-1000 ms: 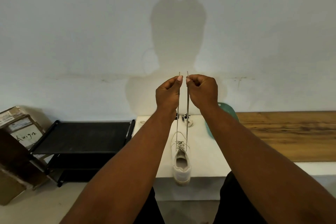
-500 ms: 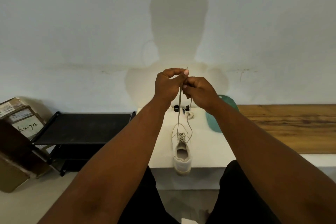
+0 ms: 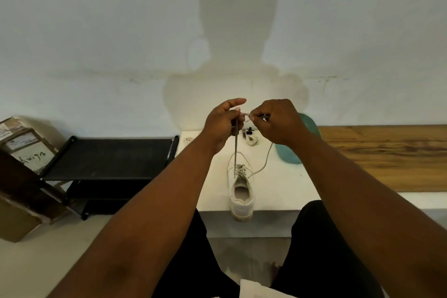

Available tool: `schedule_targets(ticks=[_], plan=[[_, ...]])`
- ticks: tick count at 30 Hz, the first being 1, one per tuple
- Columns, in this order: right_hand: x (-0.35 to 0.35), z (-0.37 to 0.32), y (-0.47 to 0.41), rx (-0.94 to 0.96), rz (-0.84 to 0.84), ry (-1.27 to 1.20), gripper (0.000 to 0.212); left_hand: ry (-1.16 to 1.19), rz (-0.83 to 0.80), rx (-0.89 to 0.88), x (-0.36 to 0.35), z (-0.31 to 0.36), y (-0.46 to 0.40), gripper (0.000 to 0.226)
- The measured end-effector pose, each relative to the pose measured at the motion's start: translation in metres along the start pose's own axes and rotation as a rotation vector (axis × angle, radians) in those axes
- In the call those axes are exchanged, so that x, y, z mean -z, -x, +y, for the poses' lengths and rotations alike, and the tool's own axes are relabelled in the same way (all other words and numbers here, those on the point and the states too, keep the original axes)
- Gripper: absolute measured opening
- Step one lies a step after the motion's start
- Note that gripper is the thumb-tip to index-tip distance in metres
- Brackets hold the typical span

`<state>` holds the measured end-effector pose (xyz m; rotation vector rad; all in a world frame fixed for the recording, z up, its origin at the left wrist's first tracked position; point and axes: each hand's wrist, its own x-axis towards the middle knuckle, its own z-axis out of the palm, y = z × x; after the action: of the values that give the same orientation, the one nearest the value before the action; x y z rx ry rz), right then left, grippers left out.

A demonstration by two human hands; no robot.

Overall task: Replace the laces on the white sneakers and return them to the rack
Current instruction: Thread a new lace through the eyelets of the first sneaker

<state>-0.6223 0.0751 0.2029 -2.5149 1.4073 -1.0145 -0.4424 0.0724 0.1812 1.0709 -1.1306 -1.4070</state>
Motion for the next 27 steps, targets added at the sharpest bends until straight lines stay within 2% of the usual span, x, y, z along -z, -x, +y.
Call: schedule_targets(ticks=[3, 8, 12, 14, 15, 16, 18, 20, 21, 22, 23, 25, 27], plan=[[-0.008, 0.005, 0.003, 0.054, 0.076, 0.215, 0.028, -0.046, -0.013, 0.002, 0.0, 0.0, -0.001, 0.033], [-0.027, 0.008, 0.007, 0.1, 0.261, 0.235, 0.019, -0.085, -0.176, 0.156, -0.001, 0.003, 0.004, 0.02], [-0.038, 0.009, 0.014, 0.01, 0.323, 0.06, 0.016, -0.246, -0.05, 0.069, 0.007, -0.009, 0.0, 0.019], [-0.044, 0.013, 0.021, -0.136, 0.372, -0.088, 0.013, -0.236, 0.082, 0.026, 0.012, -0.019, 0.001, 0.018], [-0.047, 0.019, 0.026, -0.246, 0.398, -0.161, 0.011, -0.138, 0.171, 0.036, 0.017, -0.025, 0.003, 0.016], [-0.051, 0.027, 0.031, -0.374, 0.427, -0.228, 0.009, 0.04, 0.244, 0.068, 0.023, -0.032, 0.004, 0.016], [-0.057, 0.045, 0.043, -0.668, 0.488, -0.386, 0.006, 0.482, 0.292, 0.136, 0.044, -0.046, 0.009, 0.022], [-0.06, 0.059, 0.055, -0.941, 0.57, -0.807, 0.005, 0.823, 0.315, 0.137, 0.062, -0.061, 0.014, 0.033], [-0.061, 0.063, 0.06, -1.021, 0.581, -1.061, 0.006, 0.905, 0.338, 0.14, 0.069, -0.067, 0.017, 0.034], [-0.061, 0.067, 0.066, -1.06, 0.577, -1.235, 0.007, 0.922, 0.367, 0.148, 0.074, -0.071, 0.02, 0.032], [-0.062, 0.072, 0.072, -1.08, 0.562, -1.283, 0.008, 0.875, 0.412, 0.158, 0.077, -0.075, 0.021, 0.029], [-0.064, 0.084, 0.083, -1.135, 0.551, -1.251, 0.009, 0.64, 0.51, 0.152, 0.086, -0.084, 0.021, 0.026], [-0.069, 0.102, 0.094, -1.222, 0.597, -1.118, 0.008, 0.328, 0.614, 0.123, 0.096, -0.089, 0.024, 0.023]])
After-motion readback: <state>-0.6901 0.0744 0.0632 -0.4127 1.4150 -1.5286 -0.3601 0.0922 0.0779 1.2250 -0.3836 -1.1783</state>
